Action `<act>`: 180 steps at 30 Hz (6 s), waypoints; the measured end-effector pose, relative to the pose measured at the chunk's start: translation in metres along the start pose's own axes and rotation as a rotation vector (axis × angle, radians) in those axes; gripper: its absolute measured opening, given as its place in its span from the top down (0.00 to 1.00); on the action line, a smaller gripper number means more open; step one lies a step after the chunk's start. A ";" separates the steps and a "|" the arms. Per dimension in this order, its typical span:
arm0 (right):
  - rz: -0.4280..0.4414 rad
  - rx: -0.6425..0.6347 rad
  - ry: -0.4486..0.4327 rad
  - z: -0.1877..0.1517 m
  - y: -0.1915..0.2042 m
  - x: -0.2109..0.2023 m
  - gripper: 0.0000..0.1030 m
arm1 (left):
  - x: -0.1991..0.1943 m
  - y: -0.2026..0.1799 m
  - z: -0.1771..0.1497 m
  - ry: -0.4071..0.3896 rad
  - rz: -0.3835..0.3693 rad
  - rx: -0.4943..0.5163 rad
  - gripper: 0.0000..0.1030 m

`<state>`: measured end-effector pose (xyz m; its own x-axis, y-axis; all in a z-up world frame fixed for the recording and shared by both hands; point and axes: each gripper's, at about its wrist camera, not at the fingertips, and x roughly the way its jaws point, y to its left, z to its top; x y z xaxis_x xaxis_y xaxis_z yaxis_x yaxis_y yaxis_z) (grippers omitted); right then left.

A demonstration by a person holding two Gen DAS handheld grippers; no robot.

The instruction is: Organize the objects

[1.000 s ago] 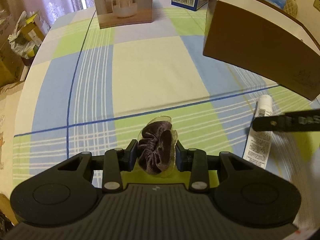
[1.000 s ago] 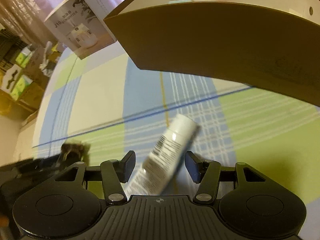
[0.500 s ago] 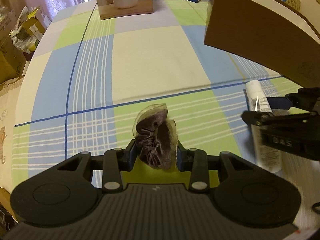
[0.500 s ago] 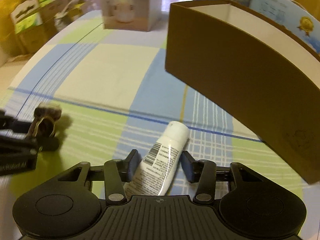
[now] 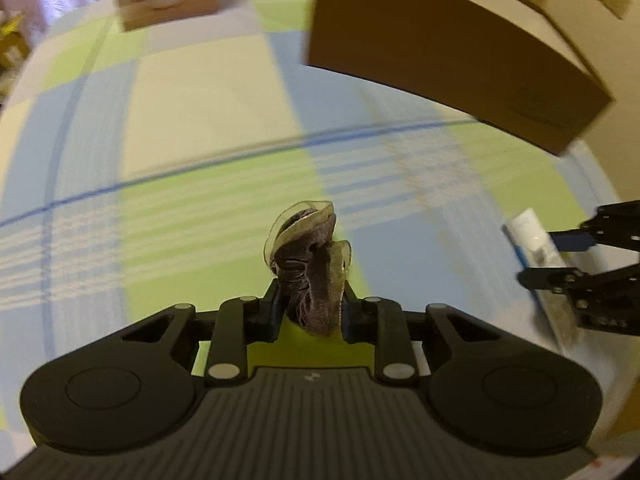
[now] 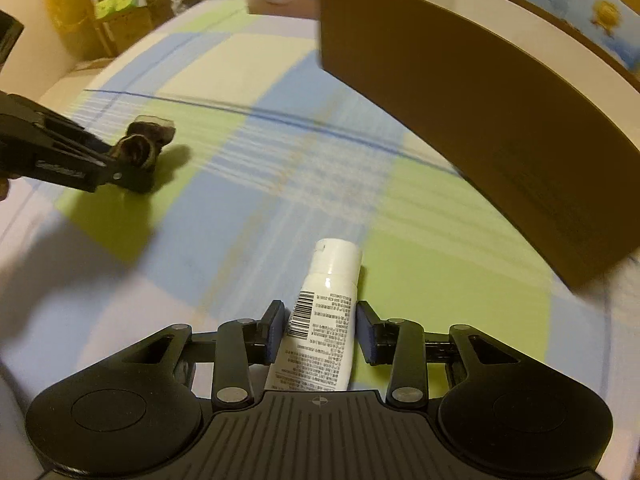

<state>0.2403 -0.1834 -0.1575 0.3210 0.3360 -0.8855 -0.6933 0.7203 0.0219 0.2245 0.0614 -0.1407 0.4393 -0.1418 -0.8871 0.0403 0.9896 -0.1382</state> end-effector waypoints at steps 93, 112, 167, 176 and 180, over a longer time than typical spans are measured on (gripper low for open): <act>-0.002 0.648 -0.353 0.163 -0.205 -0.037 0.66 | 0.048 -0.161 0.270 -0.193 0.024 0.236 0.75; 0.018 0.752 -0.324 0.185 -0.236 0.002 0.65 | 0.082 -0.139 0.304 -0.193 0.035 0.227 0.39; -0.077 0.488 -0.276 0.048 -0.126 -0.134 0.30 | -0.082 -0.161 0.129 -0.306 0.146 0.056 0.01; -0.060 0.502 -0.259 0.031 -0.088 -0.155 0.30 | -0.105 -0.145 0.090 -0.253 0.140 0.033 0.01; -0.062 0.511 -0.259 0.023 -0.062 -0.164 0.30 | -0.115 -0.134 0.072 -0.233 0.137 0.040 0.01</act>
<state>0.2454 -0.2692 -0.0036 0.5434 0.3749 -0.7511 -0.2893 0.9236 0.2517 0.2327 -0.0534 0.0116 0.6376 -0.0013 -0.7703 -0.0007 1.0000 -0.0023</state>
